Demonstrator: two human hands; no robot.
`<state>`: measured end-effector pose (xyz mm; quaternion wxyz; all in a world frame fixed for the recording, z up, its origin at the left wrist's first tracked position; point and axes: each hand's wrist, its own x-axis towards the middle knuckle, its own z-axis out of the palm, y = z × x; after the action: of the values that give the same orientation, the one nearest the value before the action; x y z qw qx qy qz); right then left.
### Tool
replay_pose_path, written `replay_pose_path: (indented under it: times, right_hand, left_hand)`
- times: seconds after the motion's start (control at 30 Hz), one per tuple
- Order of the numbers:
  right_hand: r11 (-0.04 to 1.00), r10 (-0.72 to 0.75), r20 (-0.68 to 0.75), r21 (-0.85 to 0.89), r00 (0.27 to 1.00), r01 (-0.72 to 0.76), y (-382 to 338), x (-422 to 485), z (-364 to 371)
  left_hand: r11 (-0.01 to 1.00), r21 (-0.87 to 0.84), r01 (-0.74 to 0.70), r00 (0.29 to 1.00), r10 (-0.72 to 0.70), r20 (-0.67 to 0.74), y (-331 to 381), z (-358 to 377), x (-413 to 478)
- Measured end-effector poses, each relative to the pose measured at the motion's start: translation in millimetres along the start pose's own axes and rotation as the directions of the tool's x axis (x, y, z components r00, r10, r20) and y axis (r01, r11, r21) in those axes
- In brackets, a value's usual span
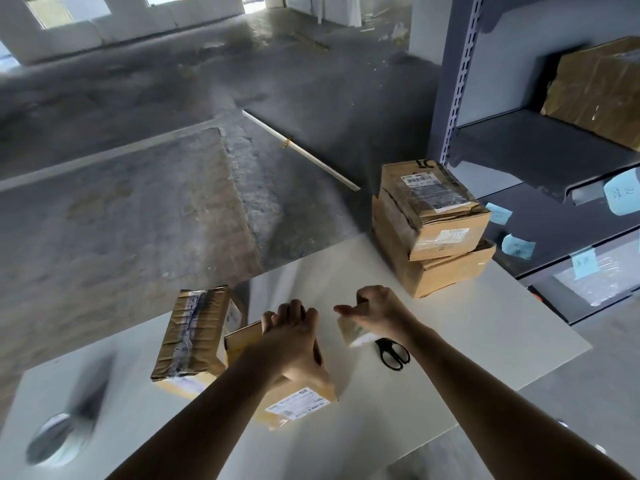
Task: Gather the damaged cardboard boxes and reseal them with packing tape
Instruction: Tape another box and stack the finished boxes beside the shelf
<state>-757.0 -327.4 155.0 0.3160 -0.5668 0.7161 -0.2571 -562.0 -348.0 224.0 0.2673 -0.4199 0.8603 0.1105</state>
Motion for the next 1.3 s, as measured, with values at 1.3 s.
replay_pose_path:
  times: [1.3]
  right_hand:
    - [0.988,0.081,-0.206,0.142,0.975,-0.052,60.4,-50.5,-4.8]
  left_hand:
    - [0.697,-0.696,-0.170,0.980,0.192,-0.048,-3.5,-28.9,89.2]
